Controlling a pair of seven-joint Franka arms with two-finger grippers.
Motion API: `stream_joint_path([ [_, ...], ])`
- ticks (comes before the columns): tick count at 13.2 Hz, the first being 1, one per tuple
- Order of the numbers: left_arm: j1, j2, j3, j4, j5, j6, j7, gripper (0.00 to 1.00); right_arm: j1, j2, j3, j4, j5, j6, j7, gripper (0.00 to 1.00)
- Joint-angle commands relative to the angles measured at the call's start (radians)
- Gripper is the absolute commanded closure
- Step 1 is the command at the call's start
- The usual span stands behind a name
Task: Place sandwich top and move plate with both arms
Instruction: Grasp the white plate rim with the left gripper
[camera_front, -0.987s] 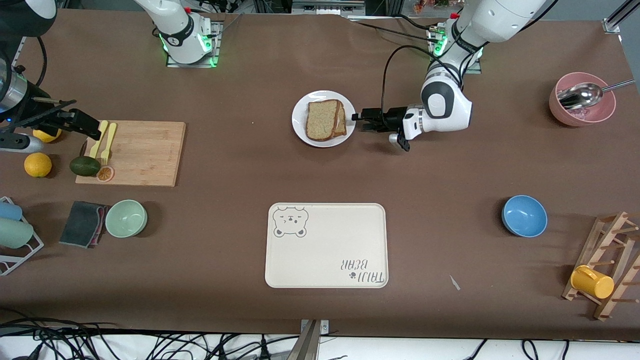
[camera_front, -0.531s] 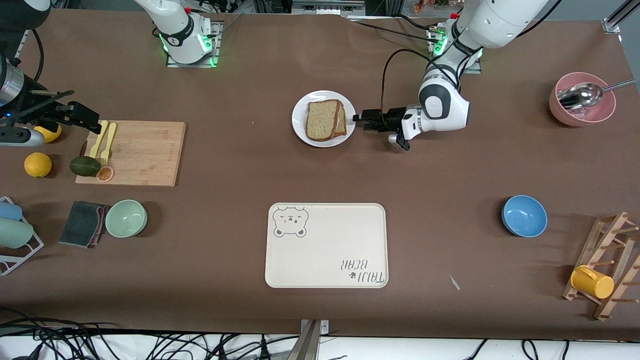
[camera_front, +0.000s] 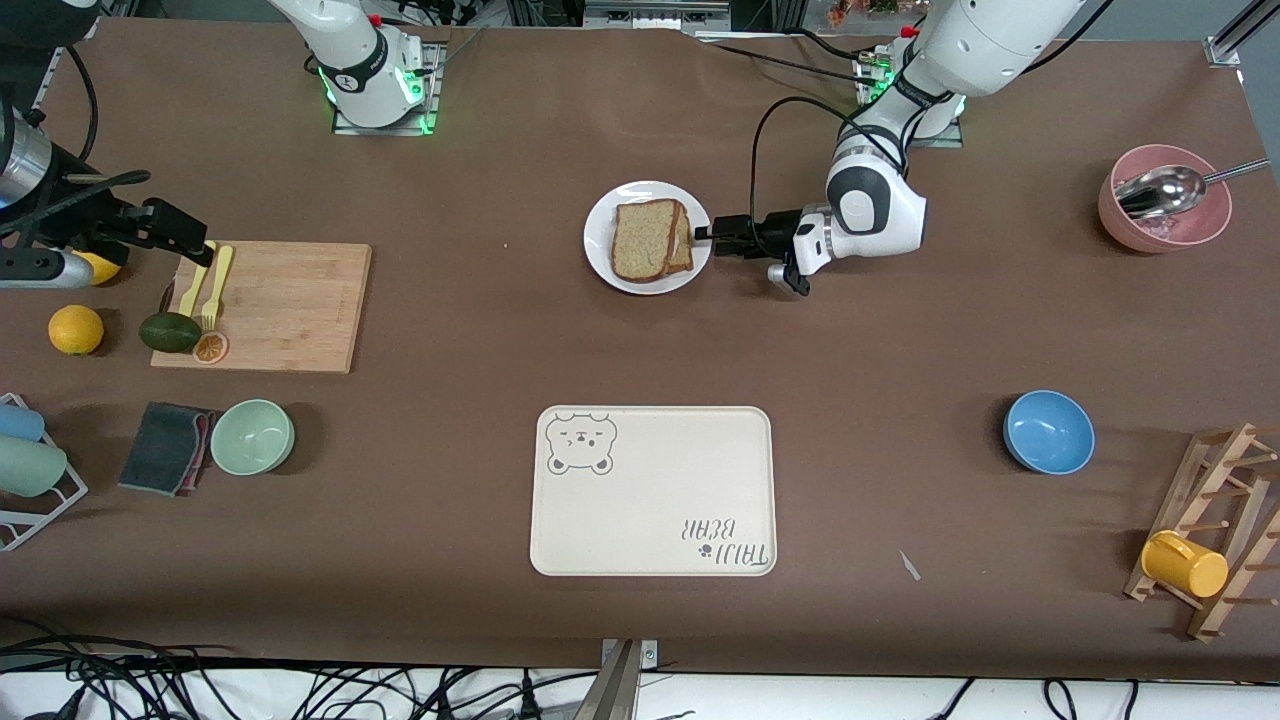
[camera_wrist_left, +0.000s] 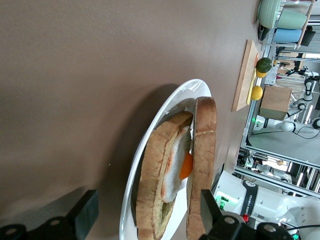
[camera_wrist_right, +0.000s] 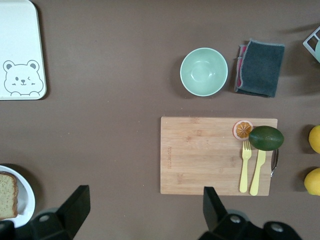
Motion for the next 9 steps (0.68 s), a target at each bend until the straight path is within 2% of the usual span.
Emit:
stream_joint_path([
  [1, -0.01, -0.007, -0.007, 0.0, -0.043, 0.016, 0.034, 0.11, -0.001, -0.009, -0.001, 0.004, 0.003, -0.01, 0.008, 0.0],
  [2, -0.01, -0.005, -0.007, 0.001, -0.043, 0.014, 0.034, 0.29, -0.001, -0.009, -0.001, 0.003, 0.003, -0.013, 0.008, 0.01],
  [3, -0.02, -0.002, -0.007, 0.0, -0.043, 0.016, 0.036, 0.35, -0.001, -0.009, -0.001, 0.003, 0.003, -0.015, 0.009, 0.01],
  [5, -0.023, 0.002, -0.007, 0.0, -0.046, 0.016, 0.036, 0.42, -0.001, -0.008, -0.001, 0.003, 0.003, -0.01, 0.008, 0.01],
  [7, -0.036, 0.002, -0.006, -0.003, -0.046, 0.016, 0.036, 0.55, 0.001, -0.008, -0.001, 0.007, 0.001, -0.009, 0.008, 0.01],
  [9, -0.037, 0.024, -0.006, -0.005, -0.044, 0.016, 0.061, 0.59, 0.001, -0.008, -0.001, 0.007, 0.004, -0.009, 0.009, 0.01],
])
